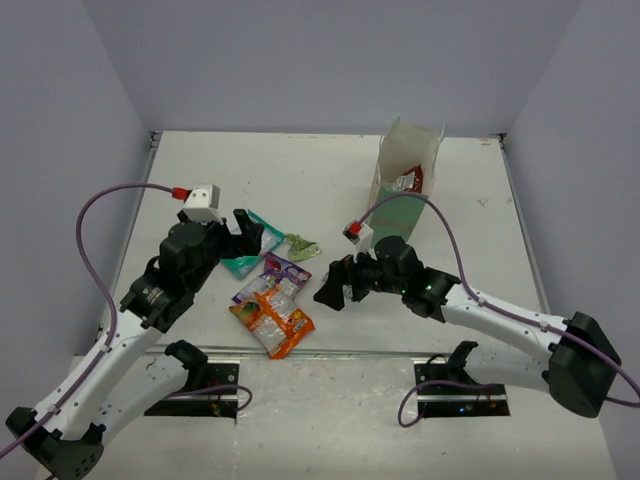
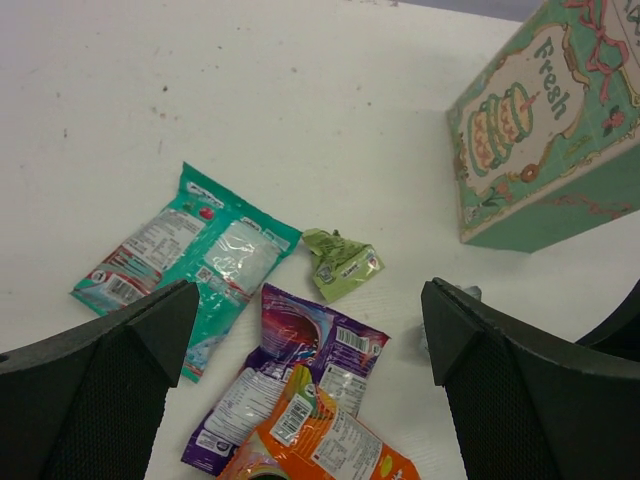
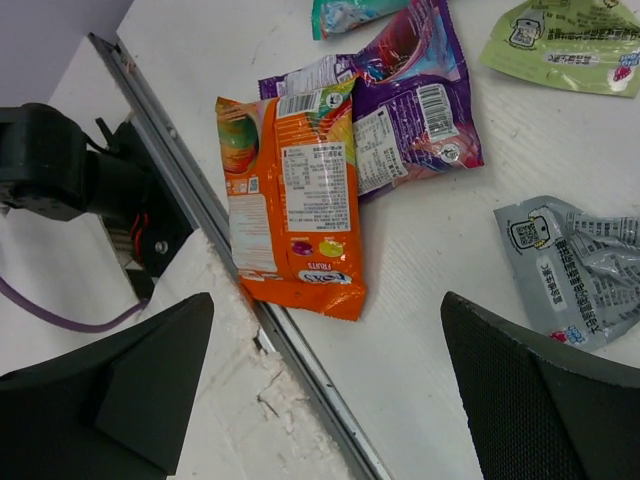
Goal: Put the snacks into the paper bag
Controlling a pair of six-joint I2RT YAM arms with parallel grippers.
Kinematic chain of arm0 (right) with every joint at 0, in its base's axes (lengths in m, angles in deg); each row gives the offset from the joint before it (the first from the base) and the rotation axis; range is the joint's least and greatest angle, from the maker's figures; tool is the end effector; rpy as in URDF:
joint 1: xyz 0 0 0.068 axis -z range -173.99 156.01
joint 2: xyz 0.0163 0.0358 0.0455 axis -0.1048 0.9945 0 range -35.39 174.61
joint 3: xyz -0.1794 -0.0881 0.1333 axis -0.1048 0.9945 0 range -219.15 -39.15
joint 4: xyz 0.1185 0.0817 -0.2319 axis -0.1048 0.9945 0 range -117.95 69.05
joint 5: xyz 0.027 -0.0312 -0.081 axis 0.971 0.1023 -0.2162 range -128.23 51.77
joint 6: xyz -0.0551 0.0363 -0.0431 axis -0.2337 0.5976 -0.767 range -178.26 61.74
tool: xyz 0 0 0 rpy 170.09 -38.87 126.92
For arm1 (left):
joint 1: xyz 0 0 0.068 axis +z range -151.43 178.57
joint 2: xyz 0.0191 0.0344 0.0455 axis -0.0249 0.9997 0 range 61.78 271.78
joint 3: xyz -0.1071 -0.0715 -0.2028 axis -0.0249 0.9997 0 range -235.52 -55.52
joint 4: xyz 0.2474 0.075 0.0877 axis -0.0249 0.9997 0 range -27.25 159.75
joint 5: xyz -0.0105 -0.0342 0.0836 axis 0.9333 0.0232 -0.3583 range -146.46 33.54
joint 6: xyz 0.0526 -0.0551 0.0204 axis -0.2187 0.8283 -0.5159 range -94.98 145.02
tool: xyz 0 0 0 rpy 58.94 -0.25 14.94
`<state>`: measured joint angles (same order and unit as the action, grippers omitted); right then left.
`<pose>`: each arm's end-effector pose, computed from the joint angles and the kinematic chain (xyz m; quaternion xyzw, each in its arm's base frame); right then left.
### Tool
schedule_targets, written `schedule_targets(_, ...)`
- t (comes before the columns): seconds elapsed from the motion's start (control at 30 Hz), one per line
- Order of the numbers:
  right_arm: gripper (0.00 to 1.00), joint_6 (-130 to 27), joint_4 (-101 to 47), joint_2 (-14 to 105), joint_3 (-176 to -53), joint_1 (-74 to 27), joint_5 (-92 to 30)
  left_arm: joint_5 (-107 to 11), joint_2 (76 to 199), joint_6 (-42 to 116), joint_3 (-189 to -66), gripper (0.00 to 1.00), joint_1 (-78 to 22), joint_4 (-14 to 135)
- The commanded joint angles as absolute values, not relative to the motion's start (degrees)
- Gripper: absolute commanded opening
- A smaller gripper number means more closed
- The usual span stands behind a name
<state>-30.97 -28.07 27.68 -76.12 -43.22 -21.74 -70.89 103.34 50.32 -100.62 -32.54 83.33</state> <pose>0.1799 0.2382 0.1987 -0.2344 0.8094 0.4203 0.3366 0.2092 -0.1066 0.3011 -0.0342 0.8005 -0.1897 0.5675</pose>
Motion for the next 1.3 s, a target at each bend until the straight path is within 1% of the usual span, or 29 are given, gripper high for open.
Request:
schedule_targets(0.0, 0.99, -29.1, -35.7, 31.8, -75.5, -43.7, -19.5, -75.8, 103.3, 48.1, -106.0, 1.0, -32.2, 88.0)
schedule_targets(0.17, 0.99, -26.6, -40.9, 38.2, -74.7, -43.6, -17.3, -77.7, 102.3, 46.4, -105.2, 1.0, -32.3, 89.1)
schedule_targets(0.33, 0.99, -25.8, -41.2, 47.6, -78.1, -43.6, -14.0, -79.7, 101.4, 45.1, -103.0, 1.0, -32.2, 88.8)
schedule_targets(0.47, 0.99, -24.2, -43.6, 51.8, -79.0, -43.6, -10.9, -79.5, 101.6, 45.0, -103.1, 1.0, -32.3, 89.4)
schedule_targets(0.63, 0.99, -23.0, -45.6, 54.8, -79.5, -43.8, -9.7, -79.5, 101.8, 44.3, -103.4, 1.0, -32.2, 90.5)
schedule_targets(1.0, 0.99, -23.3, -45.4, 60.5, -81.9, -46.6, -11.6, -81.0, 101.8, 43.5, -103.8, 1.0, -32.2, 92.5)
schedule_targets(1.07, 0.97, -23.0, -45.9, 61.0, -81.7, -47.2, -11.5, -81.2, 101.5, 43.3, -103.9, 1.0, -32.2, 92.7)
schedule_targets(1.13, 0.92, -22.7, -46.5, 61.4, -81.3, -47.7, -11.7, -81.8, 101.3, 43.0, -103.9, 1.0, -32.3, 92.8)
schedule_targets(1.2, 0.81, -21.9, -47.4, 61.6, -80.7, -47.8, -11.2, -82.4, 101.3, 42.8, -103.9, 1.0, -32.3, 92.9)
schedule_targets(1.23, 0.74, -21.4, -48.1, 61.8, -80.3, -47.9, -11.2, -82.5, 101.3, 42.8, -103.7, 1.0, -32.2, 92.8)
schedule_targets(1.27, 0.7, -21.3, -48.4, 61.9, -80.1, -47.9, -11.0, -82.6, 101.3, 42.8, -103.6, 1.0, -32.2, 92.6)
